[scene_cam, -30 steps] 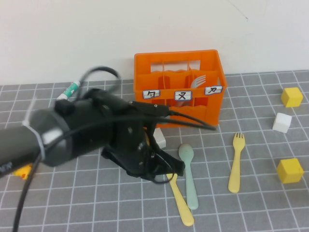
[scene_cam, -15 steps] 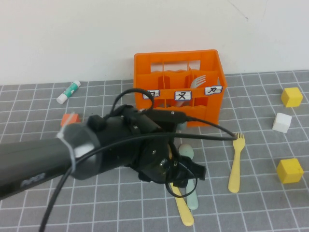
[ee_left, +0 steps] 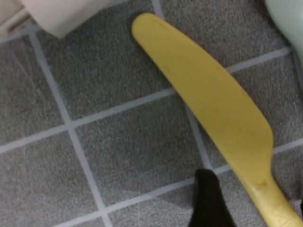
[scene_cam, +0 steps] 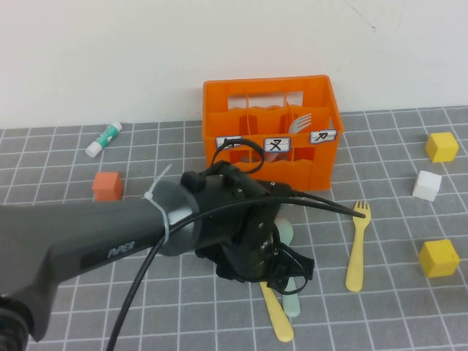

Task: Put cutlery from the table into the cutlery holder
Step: Pick up the knife

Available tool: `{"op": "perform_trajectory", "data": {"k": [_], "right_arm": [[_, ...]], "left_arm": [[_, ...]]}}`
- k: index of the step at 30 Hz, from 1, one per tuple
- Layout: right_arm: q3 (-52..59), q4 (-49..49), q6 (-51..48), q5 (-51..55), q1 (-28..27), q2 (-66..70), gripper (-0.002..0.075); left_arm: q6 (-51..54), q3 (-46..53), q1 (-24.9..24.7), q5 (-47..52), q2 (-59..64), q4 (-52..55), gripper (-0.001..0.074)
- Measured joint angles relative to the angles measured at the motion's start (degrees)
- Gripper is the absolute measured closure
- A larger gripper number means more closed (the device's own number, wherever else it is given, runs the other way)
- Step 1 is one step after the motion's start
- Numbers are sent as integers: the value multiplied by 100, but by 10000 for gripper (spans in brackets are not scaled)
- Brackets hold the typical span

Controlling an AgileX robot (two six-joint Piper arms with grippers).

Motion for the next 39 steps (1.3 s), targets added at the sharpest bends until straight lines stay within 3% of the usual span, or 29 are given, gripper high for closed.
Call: {"op": "perform_trajectory", "data": {"k": [16,27,39], "right_arm": [[0,0,0,0,0,0,729],[0,8,0,0,0,0,729],[0,8,0,0,0,0,729]], "left_arm": [[-286,-136,-60,1471,55,1205,359],[-549,-114,-60,1491,-136,1257,359],[-763,343,-60,1089,-1468,595,360]]}}
